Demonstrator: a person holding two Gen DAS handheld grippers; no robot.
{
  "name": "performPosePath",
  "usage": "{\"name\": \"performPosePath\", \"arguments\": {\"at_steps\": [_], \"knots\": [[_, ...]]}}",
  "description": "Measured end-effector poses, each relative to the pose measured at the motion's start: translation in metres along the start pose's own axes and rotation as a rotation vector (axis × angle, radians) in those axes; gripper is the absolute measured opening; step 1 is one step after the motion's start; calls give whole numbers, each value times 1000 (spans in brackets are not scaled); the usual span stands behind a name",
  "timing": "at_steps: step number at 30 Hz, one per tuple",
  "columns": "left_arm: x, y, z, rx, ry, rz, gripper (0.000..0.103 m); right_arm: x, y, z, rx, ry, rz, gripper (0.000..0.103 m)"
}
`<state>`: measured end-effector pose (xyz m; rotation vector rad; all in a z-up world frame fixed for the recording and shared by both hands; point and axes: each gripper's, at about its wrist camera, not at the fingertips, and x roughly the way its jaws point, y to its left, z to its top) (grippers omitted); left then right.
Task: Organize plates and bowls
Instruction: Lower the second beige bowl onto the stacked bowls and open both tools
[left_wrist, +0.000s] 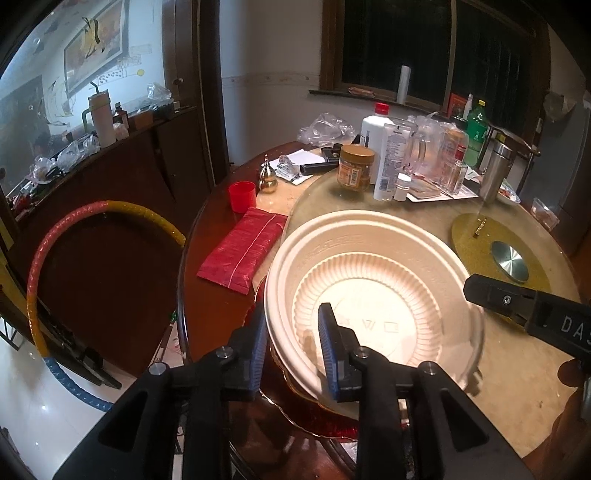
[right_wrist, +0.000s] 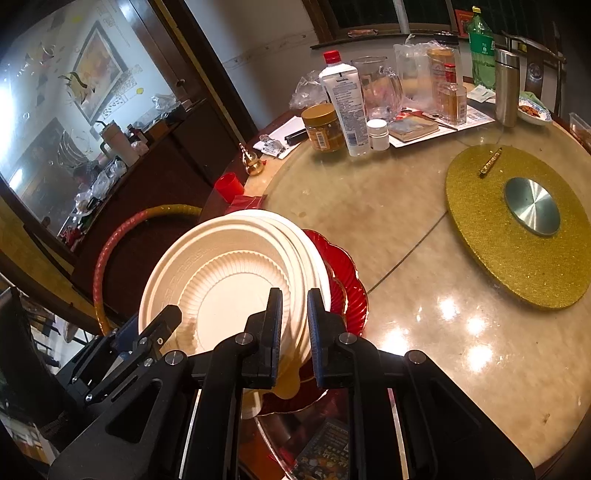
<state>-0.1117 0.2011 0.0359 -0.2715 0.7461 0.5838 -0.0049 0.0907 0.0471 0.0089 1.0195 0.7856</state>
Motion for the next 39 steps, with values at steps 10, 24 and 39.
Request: {"name": "performPosePath", "arguments": {"at_steps": [10, 24, 39], "knots": [[-2, 0, 3, 2, -15, 10, 27, -2, 4, 0, -16, -8, 3, 14], [-7, 1, 4, 4, -35, 21, 27, -6, 8, 1, -22, -19, 7, 14], [-18, -1, 5, 5, -87, 56, 56, -13, 10, 4, -34, -57, 1, 69]]}}
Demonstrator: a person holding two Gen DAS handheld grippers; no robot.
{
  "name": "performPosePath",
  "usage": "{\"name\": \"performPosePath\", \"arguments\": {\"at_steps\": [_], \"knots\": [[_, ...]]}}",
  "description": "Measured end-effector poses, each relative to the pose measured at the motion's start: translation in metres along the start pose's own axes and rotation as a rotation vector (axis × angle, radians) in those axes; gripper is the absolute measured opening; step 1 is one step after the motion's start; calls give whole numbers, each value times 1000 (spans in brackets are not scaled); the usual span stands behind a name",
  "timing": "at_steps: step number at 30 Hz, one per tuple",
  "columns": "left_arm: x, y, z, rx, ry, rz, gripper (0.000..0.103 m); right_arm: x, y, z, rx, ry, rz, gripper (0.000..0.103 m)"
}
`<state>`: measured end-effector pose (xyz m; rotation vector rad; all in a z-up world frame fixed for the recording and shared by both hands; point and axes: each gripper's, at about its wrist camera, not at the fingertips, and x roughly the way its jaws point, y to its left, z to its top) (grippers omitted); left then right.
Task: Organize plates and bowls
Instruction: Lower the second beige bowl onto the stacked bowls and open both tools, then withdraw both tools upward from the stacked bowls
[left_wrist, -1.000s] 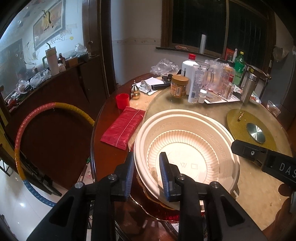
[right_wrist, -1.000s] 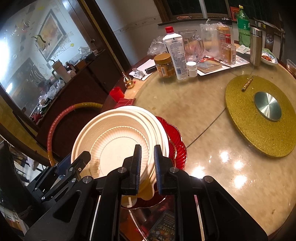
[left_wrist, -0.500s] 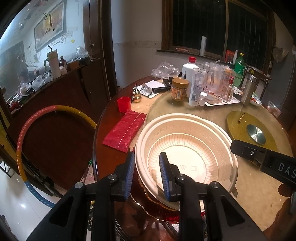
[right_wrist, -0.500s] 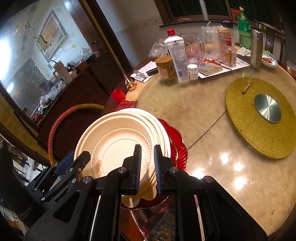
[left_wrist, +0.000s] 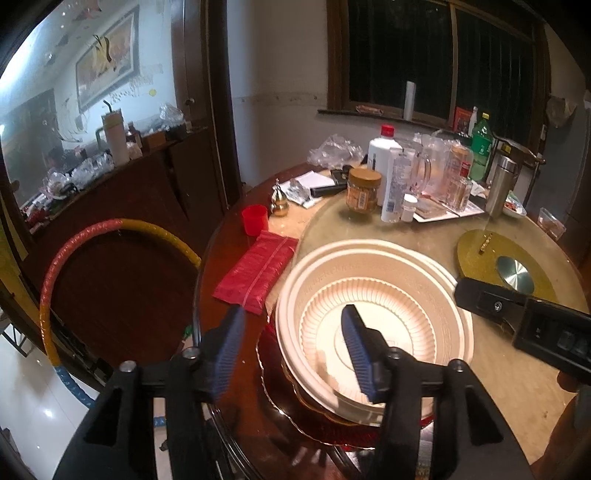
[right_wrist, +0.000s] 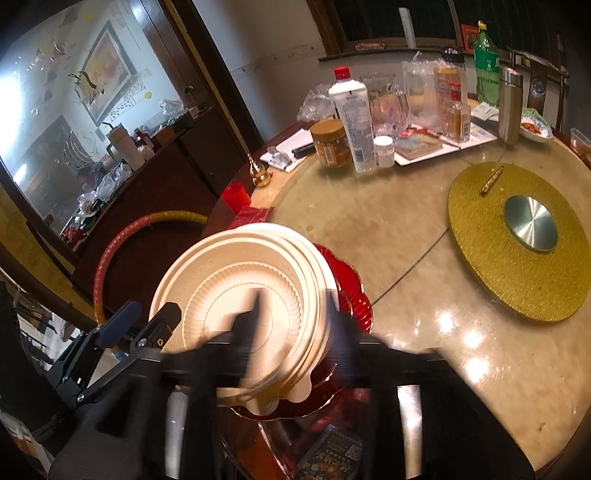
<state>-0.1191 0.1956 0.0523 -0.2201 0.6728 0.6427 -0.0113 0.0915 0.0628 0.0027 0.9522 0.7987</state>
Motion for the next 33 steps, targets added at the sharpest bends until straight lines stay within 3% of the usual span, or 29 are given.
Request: {"name": "performPosePath", "arguments": {"at_steps": [11, 15, 18, 19, 21, 23, 24, 33], "knots": [[-2, 1, 2, -6, -6, -2, 56, -11, 1, 3, -7, -46, 1, 71], [-10, 7, 1, -31, -8, -43, 74, -18, -2, 3, -24, -58, 16, 71], [-22, 10, -3, -16, -39, -39, 78, -28, -5, 1, -93, -44, 10, 72], [-27, 9, -5, -7, -48, -31, 85, -32, -6, -1, -117, -43, 4, 72], [-33, 6, -9, 11, -67, -17, 91, -41, -6, -5, -187, -38, -8, 85], [-37, 0, -13, 27, -66, -17, 95, -51, -6, -13, -260, -44, -14, 86], [-37, -1, -14, 28, -62, -21, 102, -54, -6, -16, -287, -43, -25, 86], [-32, -15, -22, 41, -2, -44, 102, -53, -22, -36, -356, 8, -87, 86]]}}
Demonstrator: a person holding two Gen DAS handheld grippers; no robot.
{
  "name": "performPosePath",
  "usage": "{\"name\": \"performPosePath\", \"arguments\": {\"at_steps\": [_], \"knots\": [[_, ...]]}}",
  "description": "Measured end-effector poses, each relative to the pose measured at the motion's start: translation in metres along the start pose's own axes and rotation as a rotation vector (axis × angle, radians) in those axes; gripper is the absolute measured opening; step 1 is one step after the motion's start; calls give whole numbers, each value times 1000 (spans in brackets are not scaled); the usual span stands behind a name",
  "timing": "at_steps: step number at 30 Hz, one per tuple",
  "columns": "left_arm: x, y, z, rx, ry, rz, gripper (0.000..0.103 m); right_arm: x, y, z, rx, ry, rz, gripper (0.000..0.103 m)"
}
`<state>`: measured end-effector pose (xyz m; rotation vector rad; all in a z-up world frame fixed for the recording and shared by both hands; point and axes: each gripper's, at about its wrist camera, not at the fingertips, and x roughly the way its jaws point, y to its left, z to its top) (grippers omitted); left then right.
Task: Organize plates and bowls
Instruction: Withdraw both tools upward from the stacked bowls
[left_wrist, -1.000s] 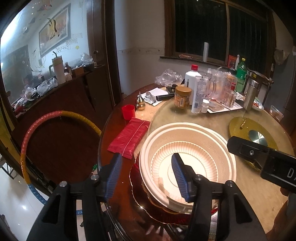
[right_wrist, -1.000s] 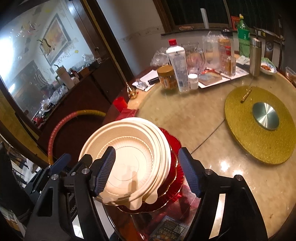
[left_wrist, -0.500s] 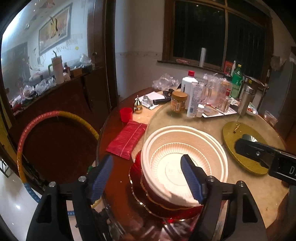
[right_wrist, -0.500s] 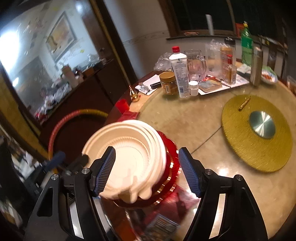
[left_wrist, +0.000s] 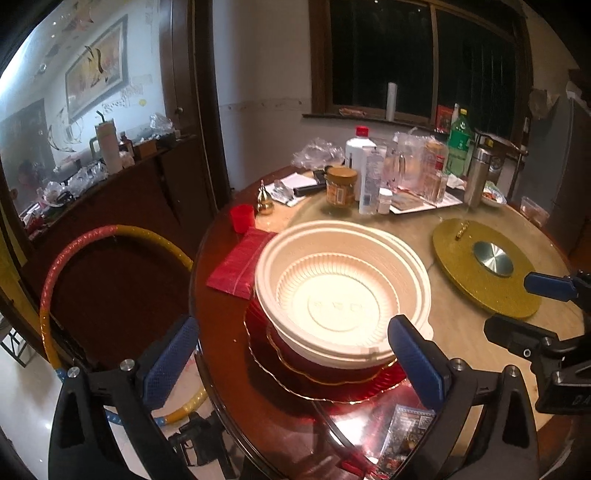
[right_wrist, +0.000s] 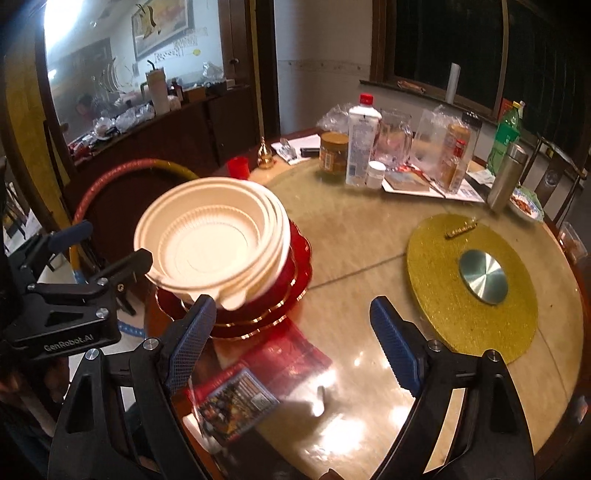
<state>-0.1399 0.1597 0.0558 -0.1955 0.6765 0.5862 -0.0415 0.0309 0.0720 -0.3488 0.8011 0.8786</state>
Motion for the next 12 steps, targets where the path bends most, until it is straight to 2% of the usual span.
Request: {"name": "performPosePath", "arguments": {"at_steps": [7, 12], "knots": [[5, 0, -4, -12, 22, -20, 103, -1, 9, -6, -47, 10, -3, 86], [8, 0, -2, -13, 25, -1, 102, 0, 13, -6, -53, 12, -3, 86]]}}
